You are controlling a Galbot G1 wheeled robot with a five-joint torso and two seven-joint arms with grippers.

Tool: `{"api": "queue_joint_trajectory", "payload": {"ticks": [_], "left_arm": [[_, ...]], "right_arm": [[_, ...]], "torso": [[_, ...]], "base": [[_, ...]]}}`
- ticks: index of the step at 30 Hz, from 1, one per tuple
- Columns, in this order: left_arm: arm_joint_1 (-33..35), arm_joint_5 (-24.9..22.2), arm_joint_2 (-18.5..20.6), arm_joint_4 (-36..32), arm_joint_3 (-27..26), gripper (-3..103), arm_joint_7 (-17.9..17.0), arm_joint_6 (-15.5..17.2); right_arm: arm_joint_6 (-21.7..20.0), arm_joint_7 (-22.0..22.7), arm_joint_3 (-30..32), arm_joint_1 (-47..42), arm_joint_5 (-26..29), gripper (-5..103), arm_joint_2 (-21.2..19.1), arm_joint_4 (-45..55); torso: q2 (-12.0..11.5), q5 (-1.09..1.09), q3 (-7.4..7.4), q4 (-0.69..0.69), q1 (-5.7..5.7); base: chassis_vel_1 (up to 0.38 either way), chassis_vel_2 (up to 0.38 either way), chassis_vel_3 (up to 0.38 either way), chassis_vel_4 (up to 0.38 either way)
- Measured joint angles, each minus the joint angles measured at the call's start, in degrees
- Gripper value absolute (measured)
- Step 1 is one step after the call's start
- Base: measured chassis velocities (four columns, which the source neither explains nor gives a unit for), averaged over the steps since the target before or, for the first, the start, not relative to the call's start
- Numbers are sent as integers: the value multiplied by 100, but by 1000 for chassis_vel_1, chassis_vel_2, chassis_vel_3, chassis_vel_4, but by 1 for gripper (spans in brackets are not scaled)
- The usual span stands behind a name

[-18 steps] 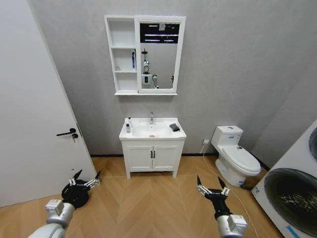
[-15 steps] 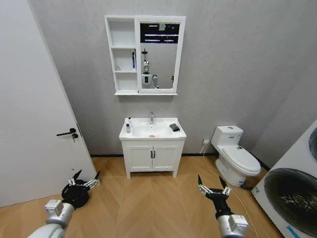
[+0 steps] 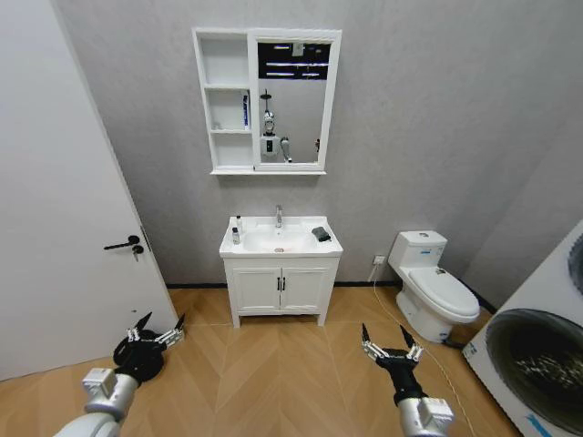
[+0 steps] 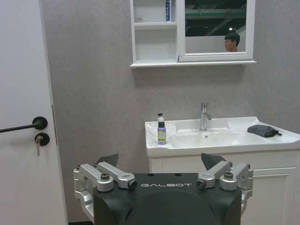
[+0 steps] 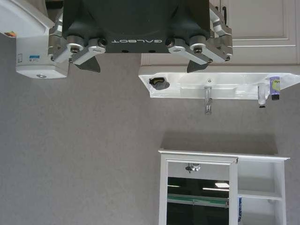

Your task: Move facial cleanser and shampoo from washbasin to cabinet, then wipe washbasin with towel.

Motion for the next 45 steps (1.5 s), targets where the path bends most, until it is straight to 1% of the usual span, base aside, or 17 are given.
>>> {"api": "queue_joint_trajectory", "payload": {"ticks": [2, 8, 10, 18, 28, 35, 36, 37, 40, 45], "left_arm": [[0, 0, -1, -3, -1, 99, 0, 0], [4, -24, 30, -8, -21, 99, 9, 0], [-3, -55, 31, 13, -22, 99, 15, -4], [-53, -59, 38, 63, 28, 99, 25, -11], [82, -44, 145, 121, 39, 98, 136, -71], [114, 4, 101, 167, 61, 98, 160, -102], [112, 24, 77, 174, 83, 98, 162, -102], [86, 118, -84, 188, 183, 98, 159, -104], [88, 169, -142, 190, 238, 98, 159, -104], [128, 263, -210, 192, 337, 98, 156, -109]], "right_arm": [[-1, 0, -18, 1, 67, 100, 3, -19], [-7, -2, -49, 26, 32, 100, 10, -86], [57, 38, -57, 35, 66, 100, 15, -76], [92, 25, 5, -70, 91, 100, 11, -32], [141, -47, -39, -74, 82, 100, 9, -34], [154, -91, -67, -130, 124, 100, 25, -40], [156, -91, -68, -127, 125, 100, 27, -57], [186, -97, -67, -107, 122, 100, 48, -144], [211, -102, -67, -115, 119, 100, 79, -172], [254, -137, -68, -125, 118, 100, 100, -250]], "torso": [[1, 0, 0, 0, 0], [0, 0, 0, 0, 0], [0, 0, 0, 0, 0], [0, 0, 0, 0, 0], [1, 0, 0, 0, -2], [0, -1, 0, 0, -1], [1, 0, 0, 0, -1], [-1, 0, 1, 1, 3], [-1, -1, 1, -1, 3], [-1, 1, 0, 2, 2]], "base": [[0, 0, 0, 0], [0, 0, 0, 0], [0, 0, 0, 0], [0, 0, 0, 0], [-13, 12, 9, -10], [-129, 112, 121, -122], [-172, 143, 192, -180], [-194, 256, 240, -235], [-257, 230, 243, -241], [-211, 222, 217, -233]]}}
